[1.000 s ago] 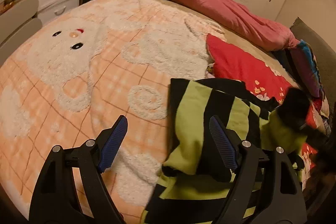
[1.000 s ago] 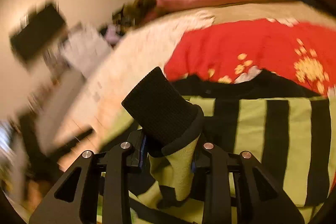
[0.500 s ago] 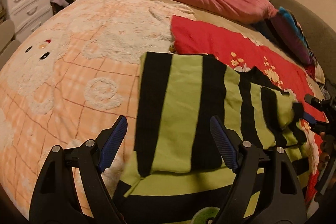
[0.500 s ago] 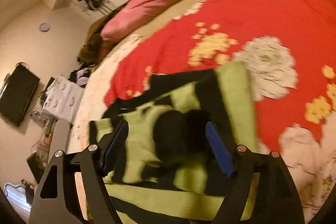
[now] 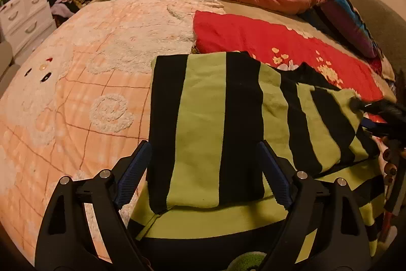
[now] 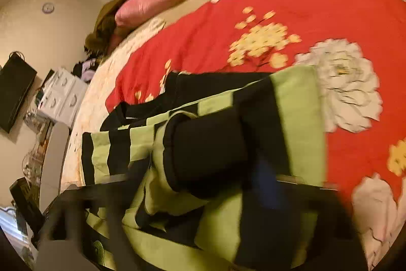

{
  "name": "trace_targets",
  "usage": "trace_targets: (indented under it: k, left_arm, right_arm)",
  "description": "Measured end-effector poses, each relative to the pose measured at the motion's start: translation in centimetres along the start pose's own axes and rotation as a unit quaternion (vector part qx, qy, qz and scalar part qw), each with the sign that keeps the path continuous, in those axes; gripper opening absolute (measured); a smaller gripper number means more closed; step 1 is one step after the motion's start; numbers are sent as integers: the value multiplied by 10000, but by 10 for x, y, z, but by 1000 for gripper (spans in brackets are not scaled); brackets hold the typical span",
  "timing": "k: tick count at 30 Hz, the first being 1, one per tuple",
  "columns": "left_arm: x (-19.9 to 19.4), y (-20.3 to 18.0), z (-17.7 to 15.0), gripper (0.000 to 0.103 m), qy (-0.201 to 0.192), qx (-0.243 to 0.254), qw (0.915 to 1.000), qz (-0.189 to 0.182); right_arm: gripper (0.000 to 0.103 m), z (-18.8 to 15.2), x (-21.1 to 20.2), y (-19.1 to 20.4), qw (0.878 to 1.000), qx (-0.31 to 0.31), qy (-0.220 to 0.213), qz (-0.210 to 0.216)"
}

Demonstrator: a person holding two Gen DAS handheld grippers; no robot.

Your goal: Fold small clothes

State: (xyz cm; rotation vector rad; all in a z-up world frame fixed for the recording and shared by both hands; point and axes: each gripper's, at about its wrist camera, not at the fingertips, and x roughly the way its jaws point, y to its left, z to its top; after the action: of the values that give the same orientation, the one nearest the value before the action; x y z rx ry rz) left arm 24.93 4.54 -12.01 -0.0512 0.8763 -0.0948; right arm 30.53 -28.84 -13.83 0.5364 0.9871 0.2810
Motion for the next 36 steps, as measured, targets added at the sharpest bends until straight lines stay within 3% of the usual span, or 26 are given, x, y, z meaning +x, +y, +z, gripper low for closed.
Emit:
trace_targets:
  k: [4,8,13,15,17,20,23,27,32,36]
  left_arm:
    - [-1,10,3,79,-35,-256,9996,-63]
    - [-5,19,4,79,-84,-487,9987,-145]
    - [-15,32,9,79,-272,-649,9975,-59]
    - [-21,39,12,80,-383,-796,9961,-82]
    - [-27,45,14,81,-476,-942,9943,-146]
    - [-29,49,15,81,-495,-1033,9932,-208]
    - [-25,44,14,81,-418,-977,9940,-246]
    - [-17,29,11,81,-305,-738,9963,-312]
    - [-8,2,6,81,-192,-289,9989,-326]
    - [2,-8,3,83,-77,-155,9991,-389]
  right_arm:
    - [32,5,-4,51,9971,-698,-29,295]
    - [27,12,-21,110,9888,-958,-104,1136]
    - [27,24,-76,176,9608,-1150,-523,2470]
    - [27,31,-105,189,9478,-1278,-847,2795]
    - [27,35,-119,188,9445,-1251,-973,2877]
    - [27,36,-130,160,9524,-1169,-1097,2594]
    - [27,34,-114,101,9755,-753,-977,1823]
    - [27,25,-77,30,9940,-254,-614,863]
    - [36,2,-38,-20,9997,-33,-66,-211]
    - [50,-10,-31,-19,9983,-268,18,-517]
